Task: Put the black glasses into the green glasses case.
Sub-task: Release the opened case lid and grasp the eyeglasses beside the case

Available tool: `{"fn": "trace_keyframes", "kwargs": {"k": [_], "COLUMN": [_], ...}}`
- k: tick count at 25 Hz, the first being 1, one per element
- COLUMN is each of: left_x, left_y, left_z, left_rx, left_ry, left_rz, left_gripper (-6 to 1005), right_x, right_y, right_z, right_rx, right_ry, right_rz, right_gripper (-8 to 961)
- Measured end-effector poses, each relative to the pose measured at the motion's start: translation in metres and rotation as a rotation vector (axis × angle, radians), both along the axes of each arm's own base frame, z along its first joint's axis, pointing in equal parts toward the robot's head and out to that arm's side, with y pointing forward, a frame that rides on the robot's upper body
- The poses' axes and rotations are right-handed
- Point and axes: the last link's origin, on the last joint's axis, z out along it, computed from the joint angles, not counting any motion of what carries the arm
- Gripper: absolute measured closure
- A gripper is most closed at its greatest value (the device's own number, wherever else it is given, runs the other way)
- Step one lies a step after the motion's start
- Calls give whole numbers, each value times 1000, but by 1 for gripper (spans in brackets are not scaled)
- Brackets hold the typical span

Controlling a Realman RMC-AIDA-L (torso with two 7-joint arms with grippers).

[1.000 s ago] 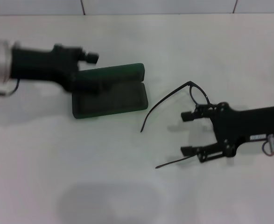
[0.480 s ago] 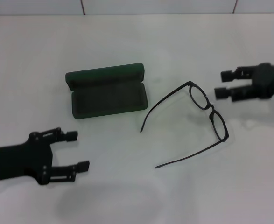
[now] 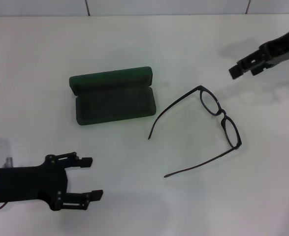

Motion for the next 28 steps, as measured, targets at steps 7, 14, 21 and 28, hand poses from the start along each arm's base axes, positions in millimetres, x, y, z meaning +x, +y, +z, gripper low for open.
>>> {"fn": "trace_keyframes", "kwargs": {"k": [7,14,21,28], "left_x": [0,-1,-3,-2], "left_y": [0,-1,-3,-2], "left_z": [-1,-1,-1,0], "left_rx": [0,7,8,8], "left_ry": [12,15,16,17], "left_rz": [-27,-36,-29,-33], "left_gripper": [134,134,135,136], "right_x": [-23,-38,-29,-20], "right_y": [1,-9,-15,-16], "right_z": [-47,-85,-96,-102], "right_rx": [-40,-66,-64,-35], "right_ry": [-295,-342,-346,-330], "right_rz": [-58,-22,-63,-101], "right_gripper": [118,121,125,129]}}
